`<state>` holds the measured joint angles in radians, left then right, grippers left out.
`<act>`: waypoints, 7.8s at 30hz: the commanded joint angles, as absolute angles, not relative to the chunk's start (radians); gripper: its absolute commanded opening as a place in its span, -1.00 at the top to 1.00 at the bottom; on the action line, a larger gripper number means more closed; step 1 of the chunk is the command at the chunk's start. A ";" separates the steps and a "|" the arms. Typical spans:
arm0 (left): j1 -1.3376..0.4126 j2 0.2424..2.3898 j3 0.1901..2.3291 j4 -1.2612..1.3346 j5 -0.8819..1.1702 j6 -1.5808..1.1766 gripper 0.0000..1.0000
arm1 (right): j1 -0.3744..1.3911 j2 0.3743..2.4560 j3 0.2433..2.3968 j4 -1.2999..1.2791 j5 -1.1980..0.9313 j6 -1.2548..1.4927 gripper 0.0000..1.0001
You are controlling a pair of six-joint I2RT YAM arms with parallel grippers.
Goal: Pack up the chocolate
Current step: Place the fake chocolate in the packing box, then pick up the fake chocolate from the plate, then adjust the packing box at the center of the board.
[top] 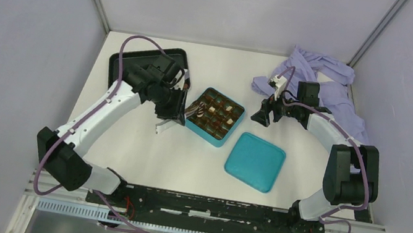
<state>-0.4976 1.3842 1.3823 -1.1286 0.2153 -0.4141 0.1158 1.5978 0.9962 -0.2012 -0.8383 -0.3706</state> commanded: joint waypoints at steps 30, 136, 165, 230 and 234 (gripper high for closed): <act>-0.521 1.471 1.432 -1.180 0.075 -0.401 0.18 | 0.115 1.609 1.021 -0.196 -0.864 -0.385 -0.64; -0.167 1.826 1.655 -1.103 0.054 -0.284 0.04 | 0.114 1.613 1.023 -0.199 -0.870 -0.387 -0.63; -0.170 1.666 1.675 -1.049 0.174 -0.276 0.73 | 0.114 1.606 1.022 -0.198 -0.867 -0.390 -0.64; -0.597 1.449 1.518 -1.198 0.094 -0.412 0.67 | 0.405 2.102 1.627 -0.486 -0.485 -0.528 -0.36; -0.597 1.459 1.530 -1.205 0.090 -0.408 0.67 | 0.422 2.119 1.630 -0.486 -0.464 -0.546 -0.11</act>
